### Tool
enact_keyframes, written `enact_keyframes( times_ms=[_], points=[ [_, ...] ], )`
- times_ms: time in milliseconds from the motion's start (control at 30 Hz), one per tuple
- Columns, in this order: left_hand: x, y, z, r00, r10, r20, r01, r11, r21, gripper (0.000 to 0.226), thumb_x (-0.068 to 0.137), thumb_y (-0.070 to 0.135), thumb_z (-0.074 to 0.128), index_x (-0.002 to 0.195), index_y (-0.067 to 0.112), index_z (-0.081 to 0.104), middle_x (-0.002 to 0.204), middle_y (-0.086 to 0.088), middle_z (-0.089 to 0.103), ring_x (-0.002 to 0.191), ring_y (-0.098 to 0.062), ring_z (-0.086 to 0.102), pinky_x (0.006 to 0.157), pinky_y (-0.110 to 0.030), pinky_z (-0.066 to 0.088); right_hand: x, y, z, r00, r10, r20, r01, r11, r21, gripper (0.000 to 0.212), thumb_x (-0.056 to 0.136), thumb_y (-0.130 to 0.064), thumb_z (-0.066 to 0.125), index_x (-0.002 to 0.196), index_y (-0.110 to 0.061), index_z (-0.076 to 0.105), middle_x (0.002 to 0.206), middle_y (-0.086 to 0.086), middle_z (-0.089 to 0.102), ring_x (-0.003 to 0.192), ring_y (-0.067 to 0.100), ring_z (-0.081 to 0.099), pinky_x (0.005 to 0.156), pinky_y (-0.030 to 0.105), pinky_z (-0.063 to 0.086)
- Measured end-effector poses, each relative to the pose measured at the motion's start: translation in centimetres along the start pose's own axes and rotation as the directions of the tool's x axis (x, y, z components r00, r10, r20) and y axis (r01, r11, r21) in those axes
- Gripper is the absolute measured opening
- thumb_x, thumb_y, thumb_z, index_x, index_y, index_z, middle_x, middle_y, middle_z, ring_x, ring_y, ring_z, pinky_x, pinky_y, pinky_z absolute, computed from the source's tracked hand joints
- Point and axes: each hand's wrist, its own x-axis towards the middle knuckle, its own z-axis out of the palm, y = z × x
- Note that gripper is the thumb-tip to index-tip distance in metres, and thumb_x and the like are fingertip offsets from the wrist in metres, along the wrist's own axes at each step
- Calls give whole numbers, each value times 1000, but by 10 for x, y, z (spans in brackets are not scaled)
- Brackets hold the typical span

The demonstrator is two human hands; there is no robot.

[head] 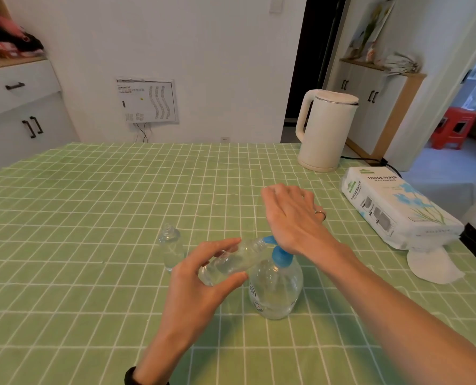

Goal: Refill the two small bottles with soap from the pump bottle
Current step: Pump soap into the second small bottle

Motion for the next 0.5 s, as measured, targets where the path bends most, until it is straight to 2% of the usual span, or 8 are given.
enact_keyframes(
  times_ms=[67, 133, 300, 433, 500],
  points=[
    [1, 0, -1, 1000, 4, -1, -4, 1000, -2, 52, 73, 19, 93, 118, 38, 76, 110, 24, 77, 108, -3, 69, 90, -2, 42, 0, -1, -4, 1000, -11, -16, 11, 1000, -9, 34, 108, -44, 14, 109, -35, 46, 142, 2, 43, 141, 24, 27, 124, 60, 16],
    [1, 0, -1, 1000, 6, -2, -6, 1000, -1, 52, 73, 18, 93, 118, 38, 76, 110, 24, 77, 109, -4, 69, 90, -2, 42, 1, -2, -5, 1000, -17, -11, 16, 1000, -16, 37, 108, -43, 15, 122, -31, 47, 149, 1, 39, 144, 22, 22, 124, 58, 12],
    [1, -2, 0, 1000, 8, 8, -8, 1000, -7, 52, 73, 16, 93, 118, 38, 77, 110, 22, 78, 109, -6, 70, 91, -3, 43, 1, 0, -1, 1000, 5, 21, -5, 1000, -9, 28, 108, -37, 13, 95, -37, 37, 138, 2, 46, 135, 26, 28, 121, 61, 20],
    [1, -5, 0, 1000, 6, 24, -6, 1000, -6, 52, 73, 18, 93, 118, 38, 77, 110, 22, 78, 110, -4, 70, 91, -2, 43, -1, 2, 5, 999, 22, 24, -23, 1000, 13, 27, 107, -39, 15, 91, -35, 37, 134, 2, 49, 135, 25, 30, 121, 61, 19],
    [0, -4, 0, 1000, 6, 25, -5, 1000, -12, 50, 72, 27, 91, 119, 38, 77, 111, 23, 78, 111, -3, 70, 92, -2, 43, -2, 3, 7, 999, 27, 24, -27, 1000, 15, 26, 107, -35, 16, 90, -36, 36, 134, 2, 49, 135, 26, 30, 121, 61, 18]
  ],
)
